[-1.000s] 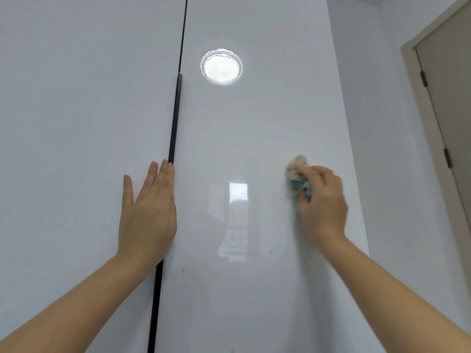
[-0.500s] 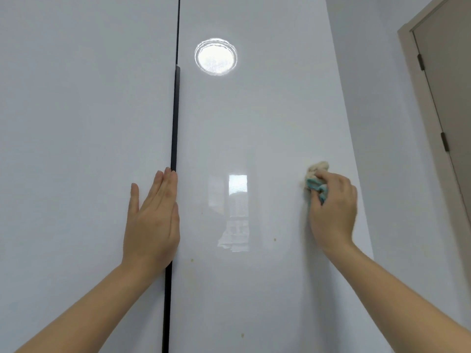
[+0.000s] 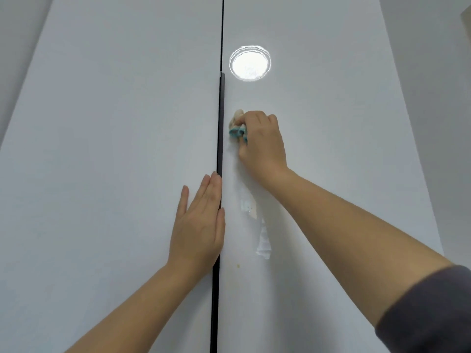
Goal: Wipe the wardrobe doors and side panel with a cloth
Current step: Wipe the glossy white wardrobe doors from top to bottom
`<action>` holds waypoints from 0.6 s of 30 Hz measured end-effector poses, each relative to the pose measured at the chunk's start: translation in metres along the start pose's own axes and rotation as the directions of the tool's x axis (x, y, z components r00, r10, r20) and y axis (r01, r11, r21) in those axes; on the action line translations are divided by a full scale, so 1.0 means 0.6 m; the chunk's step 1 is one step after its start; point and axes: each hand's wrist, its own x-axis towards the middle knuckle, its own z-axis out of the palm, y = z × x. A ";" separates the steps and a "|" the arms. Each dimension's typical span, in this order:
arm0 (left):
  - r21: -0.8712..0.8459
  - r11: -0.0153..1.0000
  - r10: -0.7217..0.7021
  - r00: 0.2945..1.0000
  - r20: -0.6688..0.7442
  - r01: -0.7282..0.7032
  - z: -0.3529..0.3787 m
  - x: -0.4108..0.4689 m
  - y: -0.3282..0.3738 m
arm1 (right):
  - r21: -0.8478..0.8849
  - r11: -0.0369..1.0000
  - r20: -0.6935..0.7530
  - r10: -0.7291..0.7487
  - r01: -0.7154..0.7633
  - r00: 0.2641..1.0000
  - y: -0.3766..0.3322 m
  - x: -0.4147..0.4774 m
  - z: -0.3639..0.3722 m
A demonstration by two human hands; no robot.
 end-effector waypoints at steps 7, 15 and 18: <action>-0.001 0.998 0.055 0.998 -0.008 -0.055 -0.010 0.008 -0.012 | 0.033 0.998 0.085 0.059 -0.062 0.995 -0.016 0.096 0.007; 0.044 0.999 0.023 0.999 -0.044 -0.021 -0.004 0.015 -0.015 | 0.064 0.995 0.099 0.073 -0.080 0.992 -0.016 0.147 0.008; 0.055 0.998 0.020 0.998 -0.051 -0.018 -0.004 0.015 -0.015 | 0.077 0.996 0.133 0.038 -0.048 0.990 -0.011 0.142 0.004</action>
